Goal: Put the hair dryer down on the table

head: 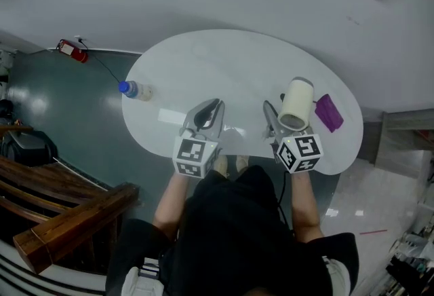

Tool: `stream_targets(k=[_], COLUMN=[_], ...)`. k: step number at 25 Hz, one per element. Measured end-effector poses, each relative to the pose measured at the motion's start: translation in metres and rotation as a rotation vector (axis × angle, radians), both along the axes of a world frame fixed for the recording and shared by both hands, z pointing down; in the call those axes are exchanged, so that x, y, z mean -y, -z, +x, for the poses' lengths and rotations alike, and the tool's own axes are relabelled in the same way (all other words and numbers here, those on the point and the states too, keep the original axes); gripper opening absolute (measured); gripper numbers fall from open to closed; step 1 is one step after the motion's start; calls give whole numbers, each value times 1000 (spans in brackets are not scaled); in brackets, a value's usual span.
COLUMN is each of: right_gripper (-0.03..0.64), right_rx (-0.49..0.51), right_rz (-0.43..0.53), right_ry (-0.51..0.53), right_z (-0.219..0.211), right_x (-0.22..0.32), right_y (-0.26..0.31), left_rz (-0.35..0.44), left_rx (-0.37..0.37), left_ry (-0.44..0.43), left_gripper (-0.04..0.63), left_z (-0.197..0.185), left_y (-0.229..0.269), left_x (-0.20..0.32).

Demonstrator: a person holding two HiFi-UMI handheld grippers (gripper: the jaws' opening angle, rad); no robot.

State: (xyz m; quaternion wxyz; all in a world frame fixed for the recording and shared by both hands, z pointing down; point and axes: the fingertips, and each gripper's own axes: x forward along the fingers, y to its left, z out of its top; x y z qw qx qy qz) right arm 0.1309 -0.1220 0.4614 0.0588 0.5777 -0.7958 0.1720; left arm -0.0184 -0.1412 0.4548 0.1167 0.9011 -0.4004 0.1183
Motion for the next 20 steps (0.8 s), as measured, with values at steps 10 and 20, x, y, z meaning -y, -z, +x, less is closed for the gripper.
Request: stream_targets(k=[10, 20], right_gripper=[227, 227], right_rx=[-1, -4], right_rz=[-78, -158], right_ry=[68, 116], right_z=[6, 9], right_x=[33, 58], right_y=[-37, -73], left_rz=[-62, -114], left_rx=[27, 29], left_ry=[76, 113], left_gripper=[30, 26], left_z=[3, 7], left_y=[-33, -56], left_x=[22, 39])
